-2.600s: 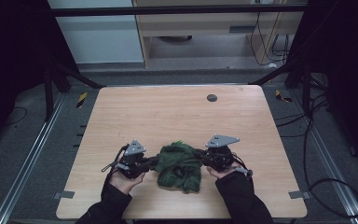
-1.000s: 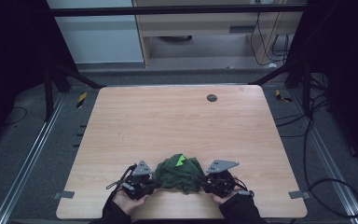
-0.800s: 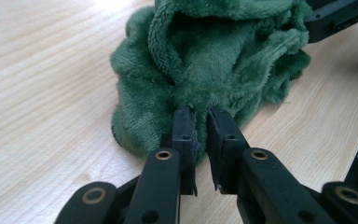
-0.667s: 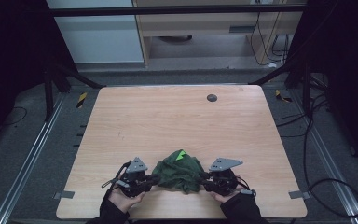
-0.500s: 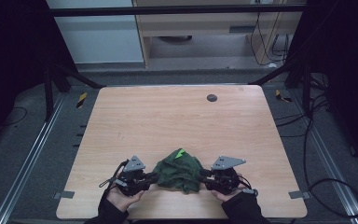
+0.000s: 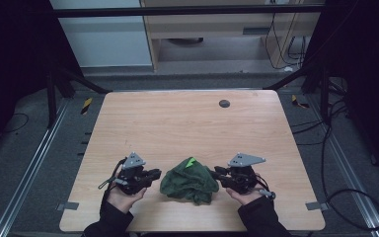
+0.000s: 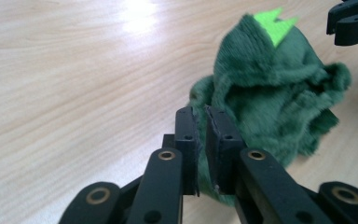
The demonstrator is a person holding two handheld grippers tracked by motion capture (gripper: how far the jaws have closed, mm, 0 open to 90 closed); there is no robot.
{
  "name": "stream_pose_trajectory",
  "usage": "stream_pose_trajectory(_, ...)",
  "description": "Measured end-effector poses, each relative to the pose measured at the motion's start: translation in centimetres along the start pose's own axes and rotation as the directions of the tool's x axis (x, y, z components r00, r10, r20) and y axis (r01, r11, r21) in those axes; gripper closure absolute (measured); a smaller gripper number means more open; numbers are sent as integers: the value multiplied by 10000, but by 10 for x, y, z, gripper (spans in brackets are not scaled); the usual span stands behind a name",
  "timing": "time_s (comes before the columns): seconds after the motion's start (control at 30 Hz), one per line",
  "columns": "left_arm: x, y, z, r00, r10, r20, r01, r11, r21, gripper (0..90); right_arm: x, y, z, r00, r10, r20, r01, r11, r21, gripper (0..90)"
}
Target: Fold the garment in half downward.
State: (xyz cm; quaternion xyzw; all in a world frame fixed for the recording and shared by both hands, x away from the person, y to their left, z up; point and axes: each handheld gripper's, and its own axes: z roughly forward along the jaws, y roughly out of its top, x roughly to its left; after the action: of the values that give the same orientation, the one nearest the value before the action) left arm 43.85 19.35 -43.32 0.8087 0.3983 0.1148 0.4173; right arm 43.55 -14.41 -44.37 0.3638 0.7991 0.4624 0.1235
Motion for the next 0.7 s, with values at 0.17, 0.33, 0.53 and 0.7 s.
stream_pose_trajectory(0.17,3,6,6,9999,-28,-158,26,9999,-150,861,-5,7,6,9999,99,140,-101,9999,110,781)
stream_pose_trajectory(0.33,6,16,18,9996,-62,-261,55,9995,-295,876,-11,16,16,9995,181,254,-184,9998,100,827)
stream_pose_trajectory(0.53,6,21,38,9999,-62,-137,61,9999,-88,896,-14,23,34,9994,327,137,-330,9993,180,890)
stream_pose_trajectory(0.7,5,19,48,10000,19,77,-20,9998,175,897,-15,20,42,9994,334,64,-336,9987,383,896)
